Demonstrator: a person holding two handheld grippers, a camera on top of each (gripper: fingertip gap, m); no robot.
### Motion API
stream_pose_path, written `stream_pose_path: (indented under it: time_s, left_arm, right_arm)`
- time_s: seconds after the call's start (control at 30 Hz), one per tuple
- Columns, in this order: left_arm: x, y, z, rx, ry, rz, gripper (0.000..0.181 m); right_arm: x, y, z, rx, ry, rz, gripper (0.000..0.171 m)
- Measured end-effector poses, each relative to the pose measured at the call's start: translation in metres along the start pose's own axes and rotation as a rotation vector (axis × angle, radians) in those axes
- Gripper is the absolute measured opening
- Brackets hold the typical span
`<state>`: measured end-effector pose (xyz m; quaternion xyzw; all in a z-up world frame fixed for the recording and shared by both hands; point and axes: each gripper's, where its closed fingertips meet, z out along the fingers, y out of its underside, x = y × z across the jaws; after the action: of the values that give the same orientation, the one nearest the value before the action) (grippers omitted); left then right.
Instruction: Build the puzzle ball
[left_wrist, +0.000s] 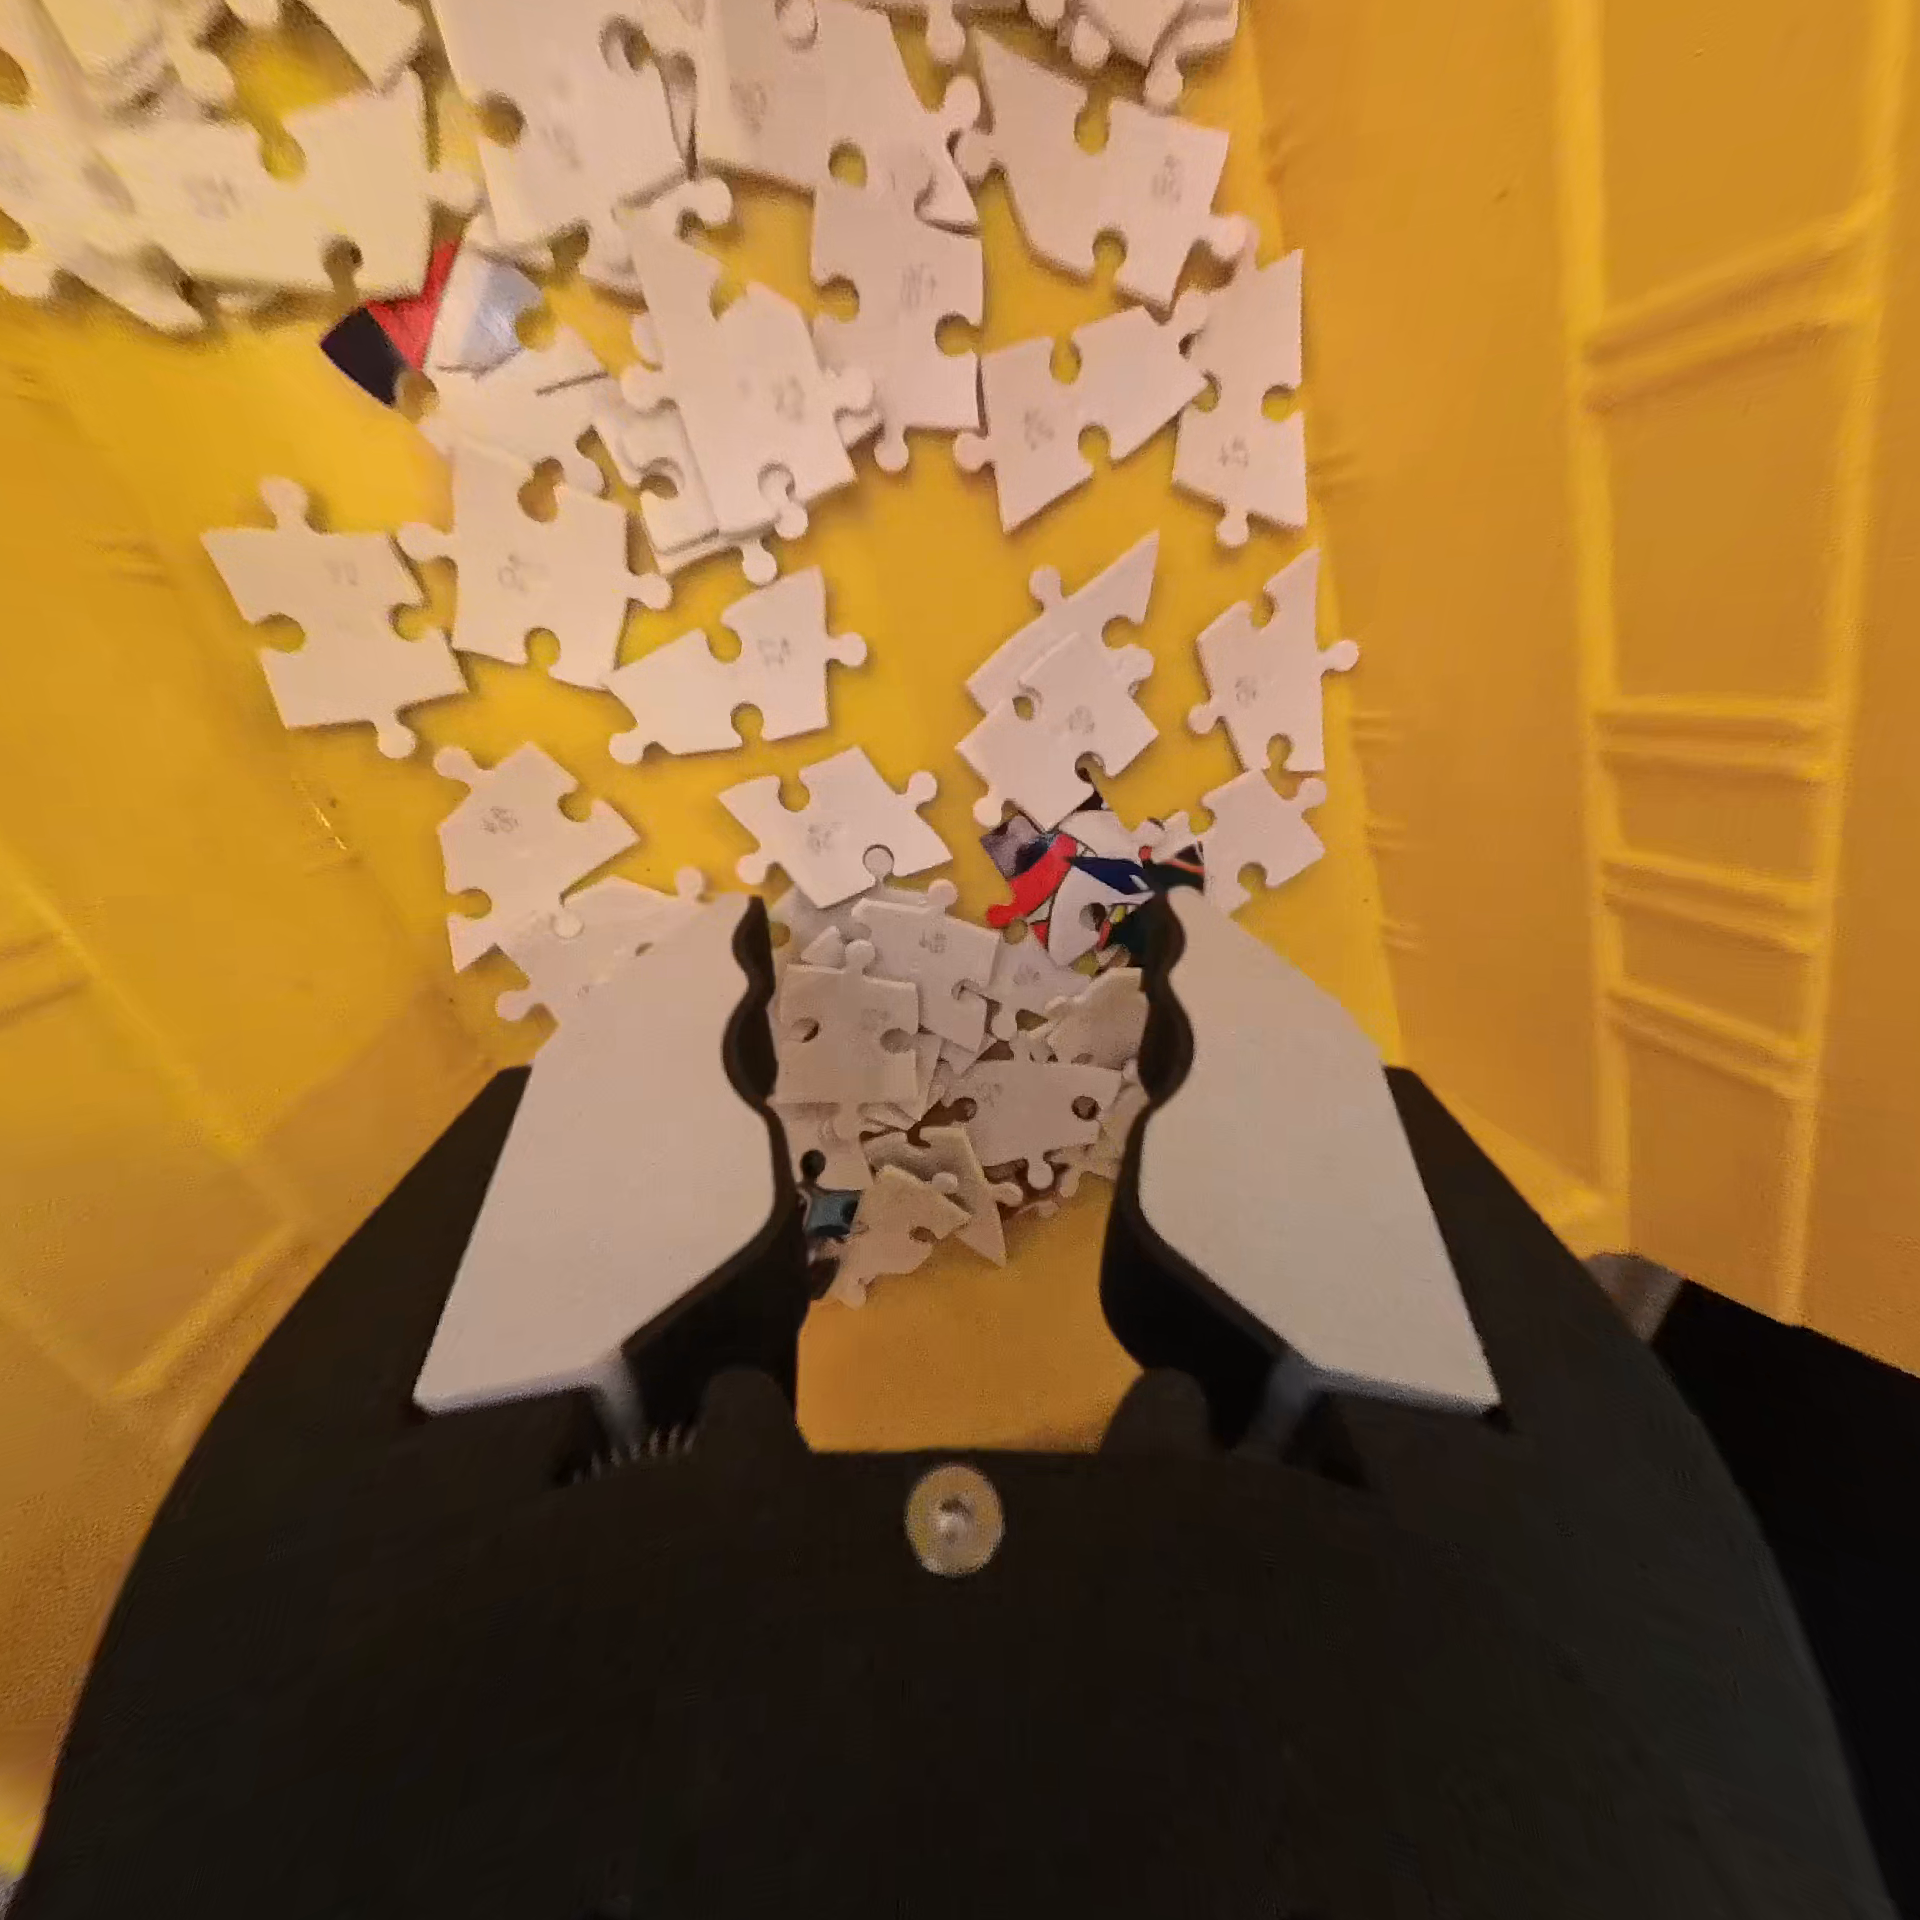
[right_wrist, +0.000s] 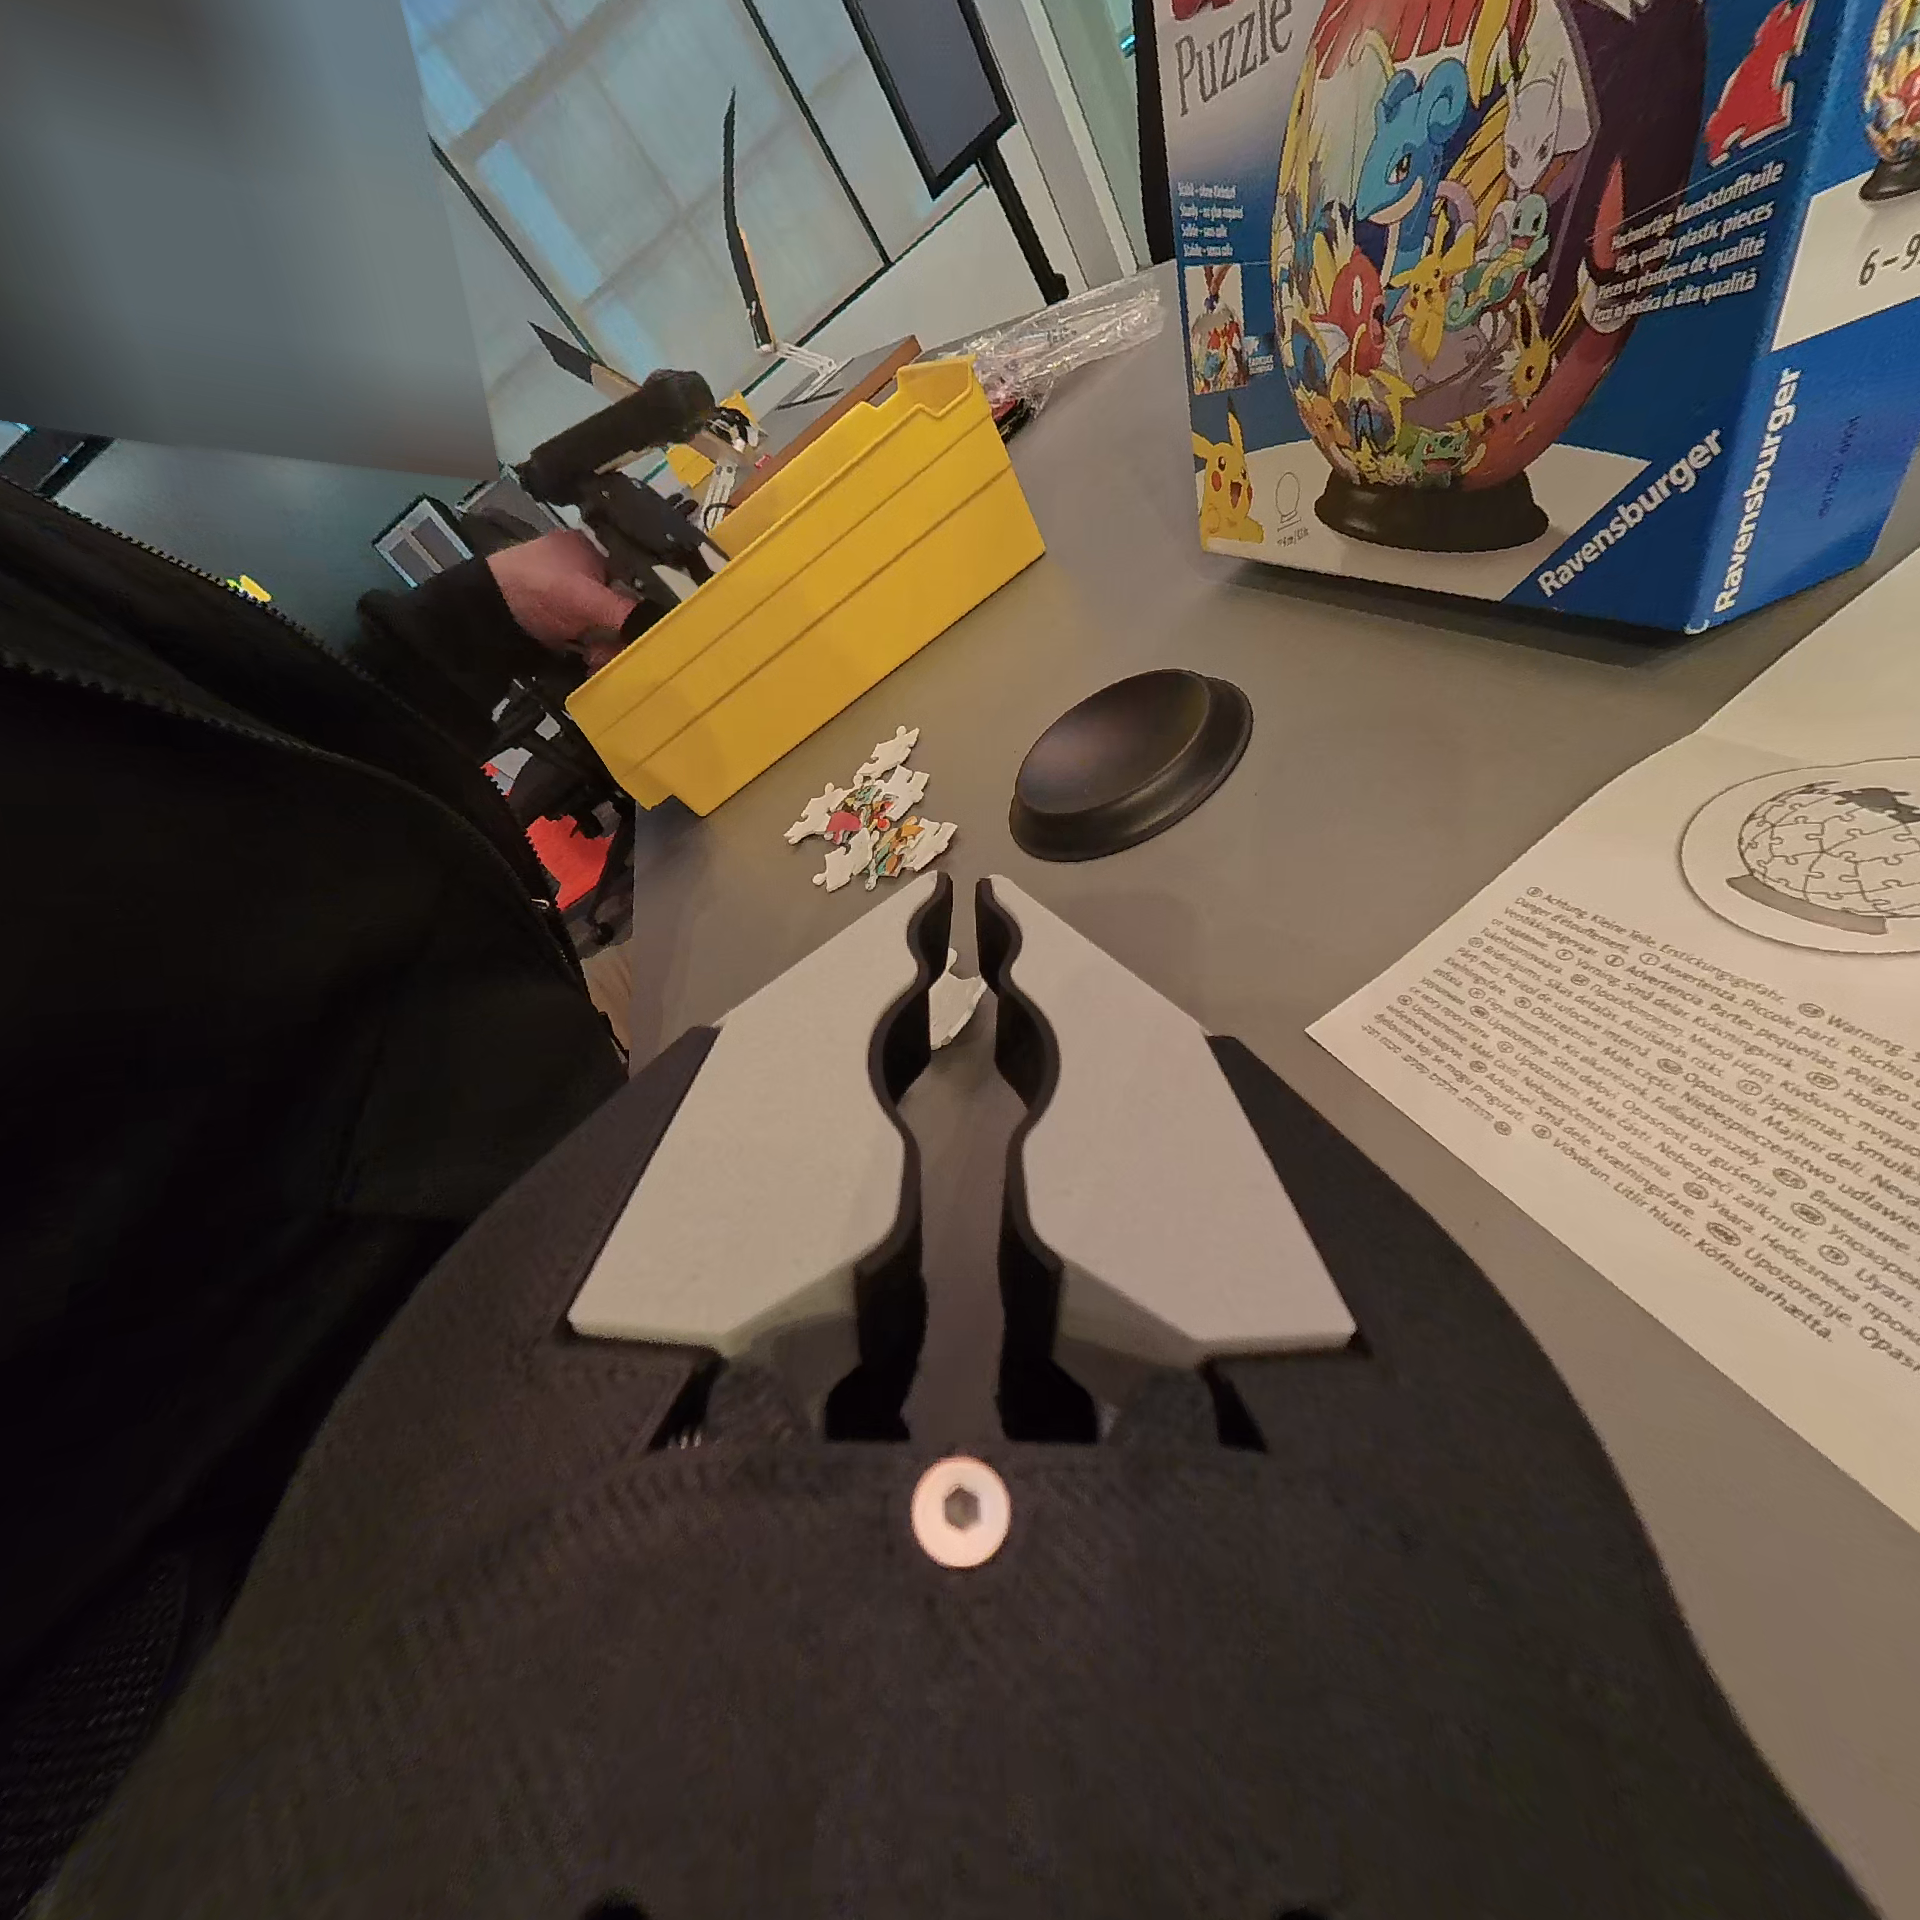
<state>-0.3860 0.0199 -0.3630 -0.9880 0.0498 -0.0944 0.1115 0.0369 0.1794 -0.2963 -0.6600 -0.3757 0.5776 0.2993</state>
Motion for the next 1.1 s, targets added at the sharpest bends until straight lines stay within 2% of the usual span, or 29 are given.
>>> stream_pose_path:
  time_s: [0.1,0.23,0.33,0.47,0.63,0.73,0.97,1.03,1.1]
  left_arm:
    - [0.008,0.007,0.007,-0.037,0.034,0.012,0.065]
    - [0.008,-0.008,0.010,-0.004,0.041,0.024,0.066]
    - [0.005,-0.030,0.013,0.073,0.038,0.039,0.078]
    - [-0.012,-0.033,-0.007,0.130,-0.063,-0.012,0.087]
    - [-0.023,0.010,-0.006,-0.029,-0.110,-0.107,0.085]
    - [-0.020,0.018,0.002,-0.061,-0.086,-0.123,0.087]
    - [-0.012,-0.020,0.007,0.057,-0.039,-0.055,0.098]
    - [-0.017,-0.031,-0.005,0.133,-0.083,-0.045,0.096]
    - [-0.015,-0.028,-0.015,0.144,-0.070,-0.073,0.094]
  right_arm:
    - [0.000,0.000,0.000,-0.001,0.003,-0.001,0.003]
    - [0.000,0.001,0.001,-0.004,0.004,0.000,0.003]
    - [0.000,0.000,0.000,-0.003,0.003,-0.001,0.003]
    - [0.000,0.000,0.000,0.000,0.004,0.000,0.003]
    - [0.000,0.000,0.000,0.000,0.000,0.000,0.003]
    - [0.000,0.000,0.000,0.003,0.000,-0.002,0.003]
    - [0.000,0.000,0.000,0.003,0.000,-0.003,0.003]
    - [0.000,-0.001,0.000,0.005,0.000,-0.003,0.003]
    - [0.000,0.000,0.000,0.004,-0.001,-0.001,0.003]
